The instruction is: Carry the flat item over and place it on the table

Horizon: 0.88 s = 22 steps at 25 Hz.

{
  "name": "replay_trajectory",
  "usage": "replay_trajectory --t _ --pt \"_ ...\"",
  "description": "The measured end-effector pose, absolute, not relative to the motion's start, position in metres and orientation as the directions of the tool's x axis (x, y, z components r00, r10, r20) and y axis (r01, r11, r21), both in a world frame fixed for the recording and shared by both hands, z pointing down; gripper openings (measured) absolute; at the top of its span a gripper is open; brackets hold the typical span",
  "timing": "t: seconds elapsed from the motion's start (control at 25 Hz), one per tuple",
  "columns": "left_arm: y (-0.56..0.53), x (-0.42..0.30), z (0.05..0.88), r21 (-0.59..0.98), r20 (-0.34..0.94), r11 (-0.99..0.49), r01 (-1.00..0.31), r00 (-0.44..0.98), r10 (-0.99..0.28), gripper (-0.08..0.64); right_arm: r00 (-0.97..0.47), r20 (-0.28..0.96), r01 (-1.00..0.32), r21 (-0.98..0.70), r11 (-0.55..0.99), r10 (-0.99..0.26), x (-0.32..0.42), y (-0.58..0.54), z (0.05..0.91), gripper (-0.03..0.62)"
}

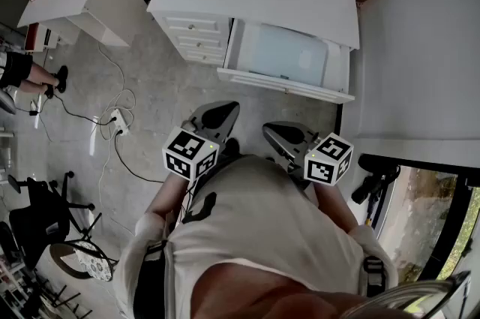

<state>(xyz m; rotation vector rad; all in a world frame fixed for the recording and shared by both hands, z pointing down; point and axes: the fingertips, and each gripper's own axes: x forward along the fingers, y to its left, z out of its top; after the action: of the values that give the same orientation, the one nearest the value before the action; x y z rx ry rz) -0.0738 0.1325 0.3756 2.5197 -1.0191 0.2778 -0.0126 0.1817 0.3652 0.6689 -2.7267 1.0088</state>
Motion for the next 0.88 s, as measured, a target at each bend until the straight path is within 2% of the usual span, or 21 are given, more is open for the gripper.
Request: replay_trajectory --t 0.16,0.32,0.56,0.88 --pt "0.104 -0.09 0.356 0.266 0.285 -0.603 -0.752 0.659 -0.696 0.02 -0.904 0.233 -0.426 -0.518 0.742 -0.357 -0.009 0.174 0.348 0.011" --pt "0.111 -0.085 0.349 0.327 0.249 -0.552 -0.767 0.634 -0.732 0.02 -0.919 0.215 -0.394 -0.494 0.775 -0.329 0.003 0.185 0.342 0.011" --pt "0.133 -0.063 0.351 0.319 0.262 -0.522 -0.791 0.602 -0.754 0.02 -0.927 0.19 -0.374 -0.544 0.752 -0.323 0.026 0.204 0.344 0.011" --pt "0.152 -0.058 0.353 0.259 0.286 -0.507 -0.822 0.567 -0.773 0.02 -0.962 0.176 -0.271 -0.522 0.809 -0.209 0.024 0.237 0.345 0.011"
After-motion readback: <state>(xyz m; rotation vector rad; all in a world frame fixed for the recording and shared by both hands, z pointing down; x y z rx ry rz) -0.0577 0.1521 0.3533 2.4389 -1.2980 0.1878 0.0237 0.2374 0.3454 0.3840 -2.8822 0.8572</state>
